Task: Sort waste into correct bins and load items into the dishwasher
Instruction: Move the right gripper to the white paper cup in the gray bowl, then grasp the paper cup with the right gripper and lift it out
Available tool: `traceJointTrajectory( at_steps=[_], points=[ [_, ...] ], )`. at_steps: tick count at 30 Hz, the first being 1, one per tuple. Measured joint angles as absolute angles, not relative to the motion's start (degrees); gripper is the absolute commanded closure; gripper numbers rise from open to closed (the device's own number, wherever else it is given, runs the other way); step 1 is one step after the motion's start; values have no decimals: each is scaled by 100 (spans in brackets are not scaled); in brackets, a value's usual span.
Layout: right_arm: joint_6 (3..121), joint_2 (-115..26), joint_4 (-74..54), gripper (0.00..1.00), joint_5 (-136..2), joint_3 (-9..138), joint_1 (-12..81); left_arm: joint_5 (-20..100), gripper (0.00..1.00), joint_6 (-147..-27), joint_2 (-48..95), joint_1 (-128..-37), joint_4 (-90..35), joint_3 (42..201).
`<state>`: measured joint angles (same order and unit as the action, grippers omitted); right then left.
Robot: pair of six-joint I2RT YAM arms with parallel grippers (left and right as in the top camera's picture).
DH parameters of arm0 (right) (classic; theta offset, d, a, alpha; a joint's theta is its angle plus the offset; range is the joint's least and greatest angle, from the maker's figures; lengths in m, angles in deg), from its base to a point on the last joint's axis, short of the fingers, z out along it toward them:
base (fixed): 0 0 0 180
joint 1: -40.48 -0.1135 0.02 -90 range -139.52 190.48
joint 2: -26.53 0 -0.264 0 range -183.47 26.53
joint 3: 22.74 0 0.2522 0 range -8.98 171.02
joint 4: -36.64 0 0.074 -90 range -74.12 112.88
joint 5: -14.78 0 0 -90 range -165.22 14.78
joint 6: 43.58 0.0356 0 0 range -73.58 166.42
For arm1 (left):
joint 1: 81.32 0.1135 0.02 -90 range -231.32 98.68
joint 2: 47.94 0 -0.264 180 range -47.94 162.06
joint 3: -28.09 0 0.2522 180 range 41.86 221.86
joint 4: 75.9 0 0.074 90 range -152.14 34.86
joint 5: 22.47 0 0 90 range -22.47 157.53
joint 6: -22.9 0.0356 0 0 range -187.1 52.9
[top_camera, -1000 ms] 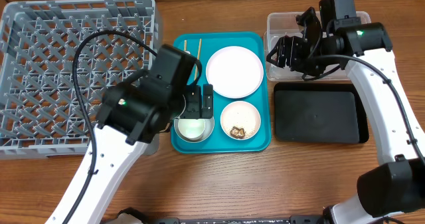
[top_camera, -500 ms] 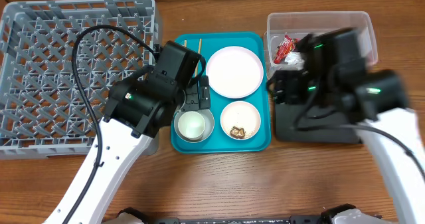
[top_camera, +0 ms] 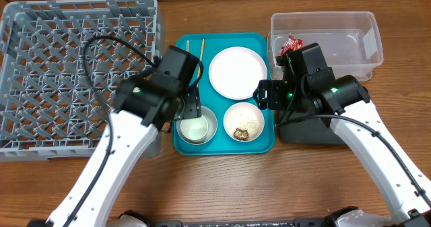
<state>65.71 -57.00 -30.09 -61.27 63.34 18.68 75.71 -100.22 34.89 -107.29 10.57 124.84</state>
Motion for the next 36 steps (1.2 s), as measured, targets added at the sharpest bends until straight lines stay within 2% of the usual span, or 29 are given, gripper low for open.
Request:
traceJointTrajectory(
  at_steps=[3, 8, 14, 21, 30, 33, 36],
  points=[
    [6582, -5700, -2856, 27, -5687, 6334, 1759, 7499, 27, -10125, 3653, -10673, 1063, 12304],
    [6475, -5767, -2618, 31, -5397, 6334, 1027, 7433, 25, -10237, 3591, -10336, 1048, 12278],
    [6414, -6351, -2476, 33, -5786, 6334, 176, 7237, 21, -10254, 3233, -9512, 1293, 12278],
    [6442, -6972, -2148, 36, -6033, 6334, -95, 6673, 16, -9819, 2743, -8896, 1360, 12278],
    [6788, -7579, -1330, 60, -6017, 6334, -204, 6406, 11, -9622, 2520, -8758, 1507, 12278],
    [6919, -7780, -1258, 61, -6028, 6334, -204, 6384, 12, -9561, 2520, -8758, 1572, 12278],
    [6969, -7831, -1258, 69, -6096, 6334, -204, 6362, 11, -9542, 2520, -8758, 1612, 12278]
  ],
)
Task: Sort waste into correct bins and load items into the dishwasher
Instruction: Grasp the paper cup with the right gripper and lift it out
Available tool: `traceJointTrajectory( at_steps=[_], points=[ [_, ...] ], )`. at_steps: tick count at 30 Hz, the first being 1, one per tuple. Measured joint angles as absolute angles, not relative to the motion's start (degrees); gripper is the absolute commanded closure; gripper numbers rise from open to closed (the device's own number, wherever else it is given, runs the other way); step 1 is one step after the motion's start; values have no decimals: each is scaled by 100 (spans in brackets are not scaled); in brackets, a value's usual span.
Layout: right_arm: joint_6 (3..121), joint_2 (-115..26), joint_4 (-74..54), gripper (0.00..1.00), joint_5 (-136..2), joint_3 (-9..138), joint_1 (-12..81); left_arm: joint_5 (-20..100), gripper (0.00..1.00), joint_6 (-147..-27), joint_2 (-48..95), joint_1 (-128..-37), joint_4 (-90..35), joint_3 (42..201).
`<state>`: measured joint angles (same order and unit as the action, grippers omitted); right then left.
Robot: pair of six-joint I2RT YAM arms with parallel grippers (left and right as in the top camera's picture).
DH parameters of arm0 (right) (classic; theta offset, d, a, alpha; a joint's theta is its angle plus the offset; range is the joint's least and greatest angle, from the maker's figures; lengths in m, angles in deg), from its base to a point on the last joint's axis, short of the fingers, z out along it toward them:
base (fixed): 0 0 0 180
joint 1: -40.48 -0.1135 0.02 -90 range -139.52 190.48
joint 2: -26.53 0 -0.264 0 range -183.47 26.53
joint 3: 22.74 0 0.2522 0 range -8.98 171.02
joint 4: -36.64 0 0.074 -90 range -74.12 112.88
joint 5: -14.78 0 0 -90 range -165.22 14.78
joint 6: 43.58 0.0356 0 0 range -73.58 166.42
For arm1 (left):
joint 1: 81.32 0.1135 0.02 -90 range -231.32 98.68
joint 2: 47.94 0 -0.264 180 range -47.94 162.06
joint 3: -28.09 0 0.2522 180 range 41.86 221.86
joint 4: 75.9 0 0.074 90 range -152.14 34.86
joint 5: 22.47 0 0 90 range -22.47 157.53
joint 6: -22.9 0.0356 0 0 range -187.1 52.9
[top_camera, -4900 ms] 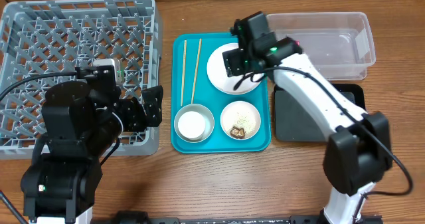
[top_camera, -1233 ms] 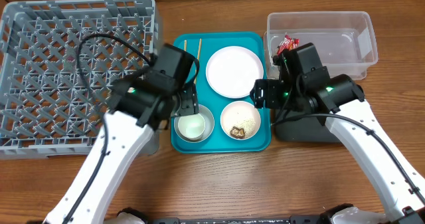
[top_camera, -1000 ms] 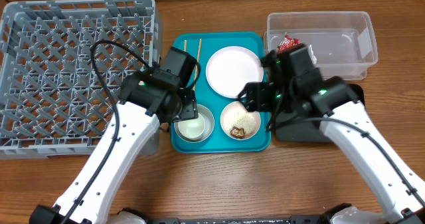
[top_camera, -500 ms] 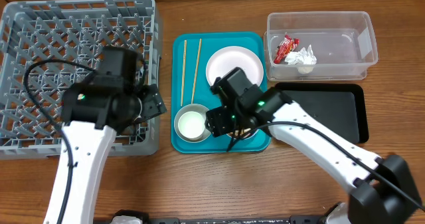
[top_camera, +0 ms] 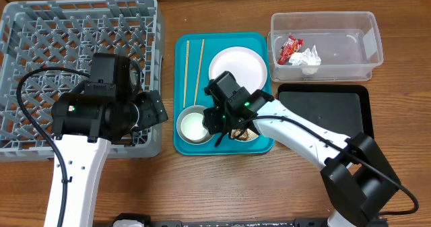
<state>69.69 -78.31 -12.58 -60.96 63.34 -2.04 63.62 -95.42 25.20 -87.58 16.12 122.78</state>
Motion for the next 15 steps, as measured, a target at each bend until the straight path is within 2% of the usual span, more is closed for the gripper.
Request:
traceJointTrajectory(
  at_steps=[3, 6, 10, 15],
  points=[
    [6987, -7831, -1249, 87, -6131, 6334, -204, 6338, 9, -9539, 2520, -8758, 1605, 12278],
    [7039, -7831, -1317, 94, -6177, 6336, -204, 6190, 6, -9507, 2520, -8758, 1454, 12278],
    [7054, -7831, -1754, 95, -6201, 6421, -184, 5639, 0, -9303, 2520, -8758, 1006, 12278],
    [7048, -7794, -2323, 96, -6192, 6795, 8, 4749, 0, -9150, 2520, -8673, 755, 12278]
  ],
)
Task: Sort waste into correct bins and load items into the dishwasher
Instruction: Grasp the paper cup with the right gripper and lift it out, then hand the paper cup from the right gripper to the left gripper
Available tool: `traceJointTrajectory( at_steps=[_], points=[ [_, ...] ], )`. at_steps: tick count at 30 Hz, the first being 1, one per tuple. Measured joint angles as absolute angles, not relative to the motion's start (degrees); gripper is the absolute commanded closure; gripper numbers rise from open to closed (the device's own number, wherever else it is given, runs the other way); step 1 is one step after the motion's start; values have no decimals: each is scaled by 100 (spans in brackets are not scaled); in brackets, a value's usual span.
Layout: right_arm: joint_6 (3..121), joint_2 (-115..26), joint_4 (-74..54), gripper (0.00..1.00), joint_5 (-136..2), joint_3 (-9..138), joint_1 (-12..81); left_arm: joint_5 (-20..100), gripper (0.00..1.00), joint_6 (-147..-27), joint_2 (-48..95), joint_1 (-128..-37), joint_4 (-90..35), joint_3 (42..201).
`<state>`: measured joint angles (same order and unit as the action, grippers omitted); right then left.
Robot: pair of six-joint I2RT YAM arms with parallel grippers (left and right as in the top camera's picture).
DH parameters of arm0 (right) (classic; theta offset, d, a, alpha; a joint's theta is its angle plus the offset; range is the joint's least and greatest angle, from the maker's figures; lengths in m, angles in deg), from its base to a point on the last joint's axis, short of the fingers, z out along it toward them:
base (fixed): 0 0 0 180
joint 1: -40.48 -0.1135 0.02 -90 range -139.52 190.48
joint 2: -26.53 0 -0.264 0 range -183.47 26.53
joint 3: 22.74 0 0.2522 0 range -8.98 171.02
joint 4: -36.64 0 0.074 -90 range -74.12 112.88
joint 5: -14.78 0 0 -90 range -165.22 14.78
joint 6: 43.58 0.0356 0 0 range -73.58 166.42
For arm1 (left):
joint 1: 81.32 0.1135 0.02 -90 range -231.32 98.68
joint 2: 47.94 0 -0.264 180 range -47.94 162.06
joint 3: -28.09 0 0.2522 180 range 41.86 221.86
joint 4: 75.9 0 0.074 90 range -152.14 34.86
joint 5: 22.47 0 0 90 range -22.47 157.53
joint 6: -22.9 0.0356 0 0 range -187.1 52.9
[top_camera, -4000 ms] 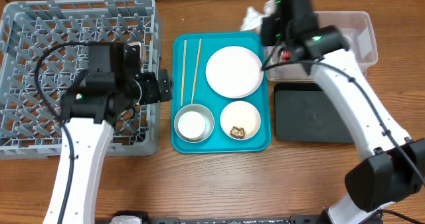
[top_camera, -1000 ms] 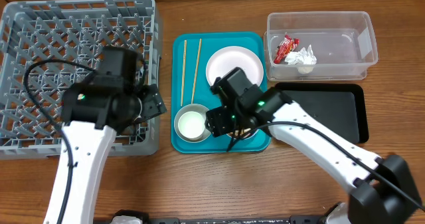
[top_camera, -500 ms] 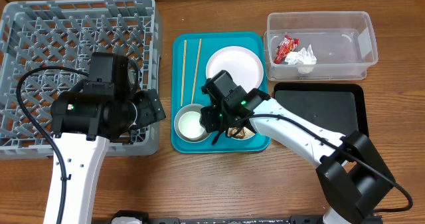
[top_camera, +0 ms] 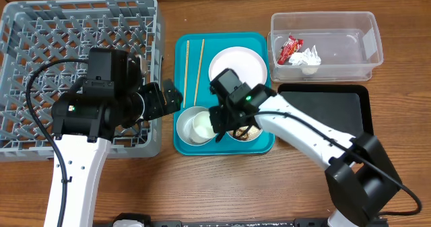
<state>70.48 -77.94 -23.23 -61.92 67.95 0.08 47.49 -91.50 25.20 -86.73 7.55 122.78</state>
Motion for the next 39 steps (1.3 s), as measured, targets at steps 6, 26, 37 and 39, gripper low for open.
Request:
traceJointTrajectory(
  at_steps=[6, 26, 37, 39],
  points=[
    [6536, -7164, -2458, 96, -5200, 7330, 788, 3281, 0, -8814, 2520, -8135, 512, 12278],
    [5867, -6419, -1114, 96, -158, 7697, 1896, -885, 1, -7775, 2531, -7619, -100, 12278],
    [5865, -6419, -760, 96, 61, 7697, 1864, -1388, 17, -7719, 2536, -8074, -91, 12278],
    [5863, -6419, -734, 96, 129, 7697, 1864, -1342, 24, -7714, 2536, -8185, -95, 12278]
  ],
)
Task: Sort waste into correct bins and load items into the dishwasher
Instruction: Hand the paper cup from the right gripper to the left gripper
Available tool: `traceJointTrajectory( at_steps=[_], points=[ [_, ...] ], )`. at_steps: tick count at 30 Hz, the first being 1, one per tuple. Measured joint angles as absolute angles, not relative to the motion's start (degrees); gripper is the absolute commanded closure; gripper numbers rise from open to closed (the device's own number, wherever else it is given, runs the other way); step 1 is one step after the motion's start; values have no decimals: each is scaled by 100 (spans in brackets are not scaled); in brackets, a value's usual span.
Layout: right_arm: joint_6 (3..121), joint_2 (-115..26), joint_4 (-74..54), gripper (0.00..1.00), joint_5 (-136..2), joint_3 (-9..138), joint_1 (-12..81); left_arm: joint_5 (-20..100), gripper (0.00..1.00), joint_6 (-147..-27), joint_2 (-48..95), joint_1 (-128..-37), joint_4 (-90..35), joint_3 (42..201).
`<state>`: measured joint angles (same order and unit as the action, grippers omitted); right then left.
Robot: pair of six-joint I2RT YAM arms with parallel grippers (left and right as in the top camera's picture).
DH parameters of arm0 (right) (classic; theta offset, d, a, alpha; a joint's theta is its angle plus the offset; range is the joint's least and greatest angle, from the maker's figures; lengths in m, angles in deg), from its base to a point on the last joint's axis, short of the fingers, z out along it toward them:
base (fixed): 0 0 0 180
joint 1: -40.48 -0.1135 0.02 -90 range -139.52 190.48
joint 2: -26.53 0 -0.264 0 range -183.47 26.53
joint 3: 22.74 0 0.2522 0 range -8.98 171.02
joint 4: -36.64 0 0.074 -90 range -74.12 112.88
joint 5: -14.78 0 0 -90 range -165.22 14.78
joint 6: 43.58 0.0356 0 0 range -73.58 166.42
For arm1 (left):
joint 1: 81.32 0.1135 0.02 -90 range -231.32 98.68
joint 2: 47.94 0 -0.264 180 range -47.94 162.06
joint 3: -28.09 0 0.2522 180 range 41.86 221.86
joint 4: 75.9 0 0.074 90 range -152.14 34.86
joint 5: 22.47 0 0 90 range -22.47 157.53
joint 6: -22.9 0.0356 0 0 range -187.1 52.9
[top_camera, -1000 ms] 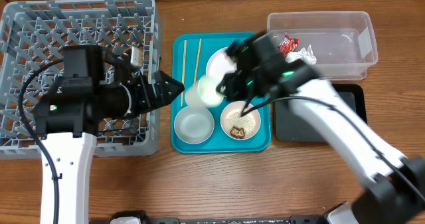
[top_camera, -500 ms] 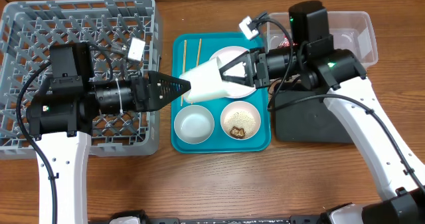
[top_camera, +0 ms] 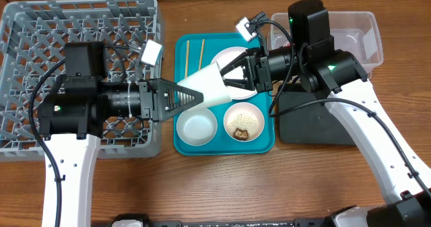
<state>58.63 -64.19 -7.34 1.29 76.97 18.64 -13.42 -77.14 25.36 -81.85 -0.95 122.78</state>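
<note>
A white paper cup [top_camera: 210, 85] lies on its side in the air above the teal tray [top_camera: 180, 143]. My right gripper [top_camera: 237, 75] is shut on its wide rim end. Coming from the left, my left gripper [top_camera: 192, 95] is open, its fingers on either side of the cup's narrow end. On the tray sit a white bowl [top_camera: 196, 127], a bowl with food scraps [top_camera: 244, 122], a white plate [top_camera: 229, 54] partly hidden by the cup, and chopsticks [top_camera: 193, 52]. The grey dish rack [top_camera: 40, 38] stands at the left.
A clear plastic bin [top_camera: 360, 35] stands at the back right, its contents hidden behind the right arm. A black tray [top_camera: 320, 129] lies in front of it. Bare wooden table runs along the front edge.
The right gripper, then at the cup inside the white bowl, now holds the cup on its side above the tray. The left gripper has come over from the rack edge to the cup's narrow end.
The left gripper hovered at the bowl holding the cup while the right gripper was by the clear bin. Then the left arm was back over the rack and the right gripper was at the cup. Then the cup stood tilted in the bowl, and now hangs between both grippers.
</note>
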Motion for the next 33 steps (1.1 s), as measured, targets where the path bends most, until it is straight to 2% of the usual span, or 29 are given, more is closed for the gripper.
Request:
traceJointTrajectory(
  at_steps=[10, 12, 16, 19, 25, 33],
  points=[
    [5867, -6419, -725, 96, 177, 7697, 1861, -1089, 31, -7695, 2536, -8321, -95, 12278],
    [5867, -6419, -725, 96, 142, 7697, 1864, -1038, 28, -7697, 2536, -8323, -119, 12278],
    [5867, -6419, -736, 96, 74, 7697, 1864, -901, 14, -7695, 2536, -8323, -209, 12280],
    [5872, -6419, -766, 96, 70, 7697, 1864, -848, 10, -7716, 2536, -8321, -329, 12278],
    [5878, -6419, -780, 96, 94, 7697, 1864, -877, 14, -7716, 2536, -8321, -517, 12278],
    [5883, -6419, -607, 96, 269, 7697, 1864, -1128, 14, -7714, 2536, -8231, -519, 12278]
  ],
)
